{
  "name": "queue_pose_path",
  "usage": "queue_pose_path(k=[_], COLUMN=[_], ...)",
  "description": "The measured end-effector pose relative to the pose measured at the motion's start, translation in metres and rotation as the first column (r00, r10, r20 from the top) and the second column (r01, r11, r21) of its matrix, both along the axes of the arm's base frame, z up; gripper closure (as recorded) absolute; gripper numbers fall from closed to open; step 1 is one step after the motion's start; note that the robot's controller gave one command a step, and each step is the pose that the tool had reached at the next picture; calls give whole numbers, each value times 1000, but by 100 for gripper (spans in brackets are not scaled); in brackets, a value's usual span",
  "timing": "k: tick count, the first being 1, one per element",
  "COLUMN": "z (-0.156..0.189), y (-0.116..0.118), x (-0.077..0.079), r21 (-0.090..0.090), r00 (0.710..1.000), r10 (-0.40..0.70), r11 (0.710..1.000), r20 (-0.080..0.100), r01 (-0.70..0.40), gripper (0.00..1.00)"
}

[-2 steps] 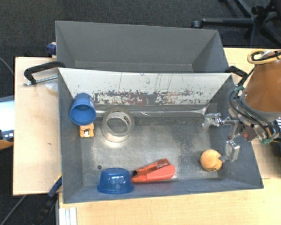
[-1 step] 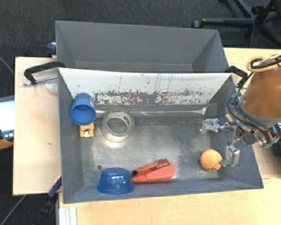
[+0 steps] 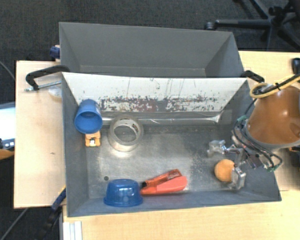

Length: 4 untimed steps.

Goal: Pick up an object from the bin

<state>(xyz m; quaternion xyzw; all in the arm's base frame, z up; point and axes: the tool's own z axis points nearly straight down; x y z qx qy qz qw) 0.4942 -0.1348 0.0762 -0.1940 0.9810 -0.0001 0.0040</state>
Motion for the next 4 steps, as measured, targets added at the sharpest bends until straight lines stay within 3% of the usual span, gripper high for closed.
queue_pose_path(k=[1, 4], z=[-21, -12], y=[1, 2], x=[-2, -1], r21=[1, 1], r00=[1000, 1000], r10=[22, 26], r11=[1000, 1000], r20=[0, 4], r01=[-22, -26], gripper=[100, 100])
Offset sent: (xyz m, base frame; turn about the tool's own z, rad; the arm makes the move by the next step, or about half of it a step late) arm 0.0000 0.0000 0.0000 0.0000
